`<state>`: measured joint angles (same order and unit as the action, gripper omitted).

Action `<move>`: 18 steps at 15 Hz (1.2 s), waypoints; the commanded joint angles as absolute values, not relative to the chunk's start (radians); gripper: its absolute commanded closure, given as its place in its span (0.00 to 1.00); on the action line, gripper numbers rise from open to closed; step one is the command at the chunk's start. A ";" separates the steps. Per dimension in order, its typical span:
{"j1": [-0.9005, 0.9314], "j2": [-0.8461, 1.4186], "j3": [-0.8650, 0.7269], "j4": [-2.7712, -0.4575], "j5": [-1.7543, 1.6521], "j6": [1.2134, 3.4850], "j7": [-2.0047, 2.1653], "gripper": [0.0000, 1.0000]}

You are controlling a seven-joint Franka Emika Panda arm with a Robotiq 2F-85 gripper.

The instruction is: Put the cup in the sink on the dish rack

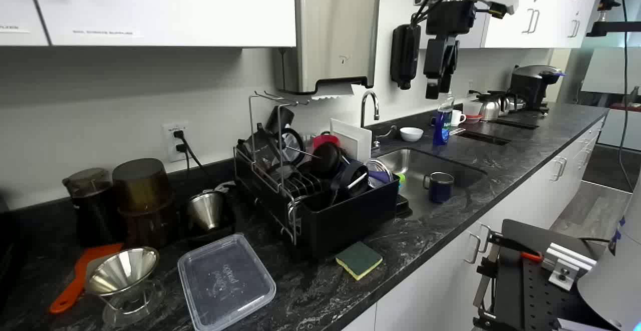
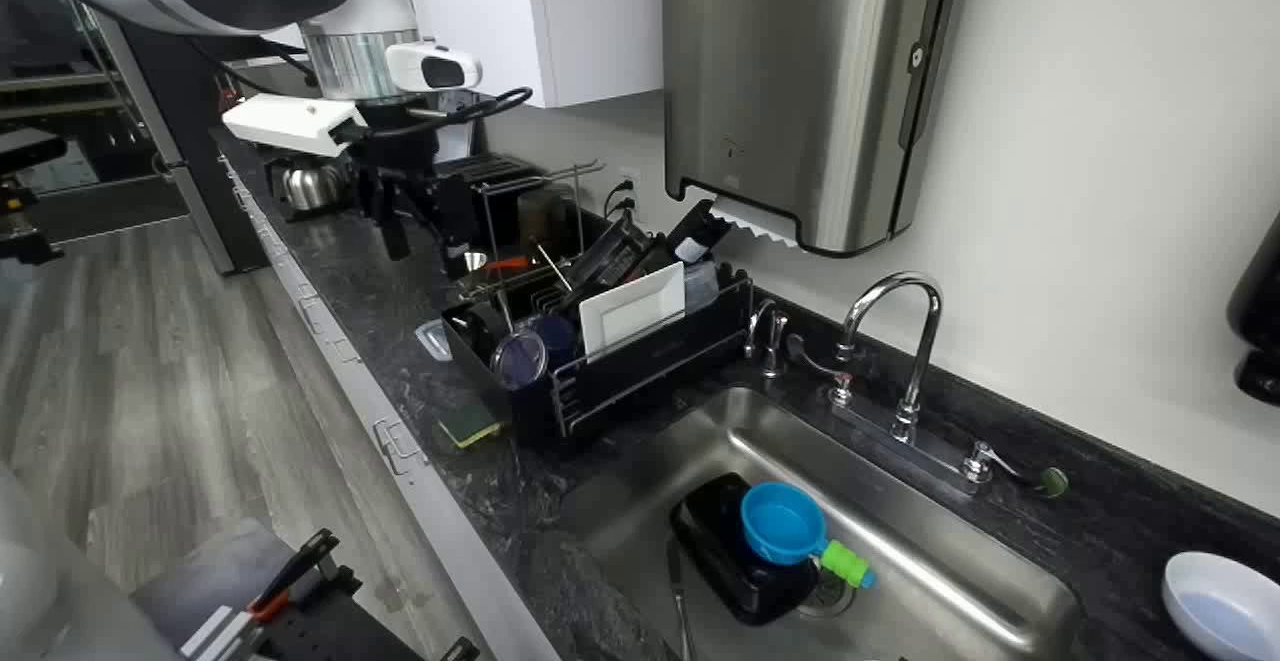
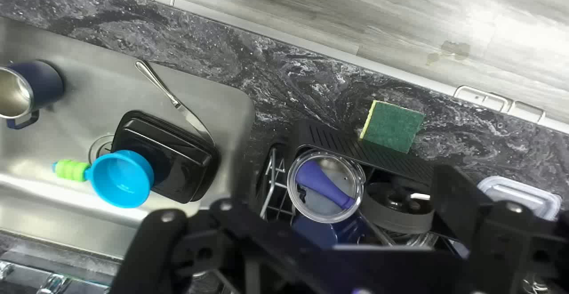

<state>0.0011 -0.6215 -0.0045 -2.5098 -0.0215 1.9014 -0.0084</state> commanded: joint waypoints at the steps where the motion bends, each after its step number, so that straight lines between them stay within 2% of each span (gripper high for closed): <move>1: 0.000 -0.621 -0.004 -2.508 -0.021 1.899 -0.009 0.00; 14: 0.000 -0.621 -0.004 -2.508 -0.021 1.899 -0.009 0.00; 18: -0.018 -0.564 -0.049 -2.498 -0.040 1.985 -0.060 0.00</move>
<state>-0.0016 -0.6101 -0.0203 -2.5098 -0.0268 1.9357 -0.0177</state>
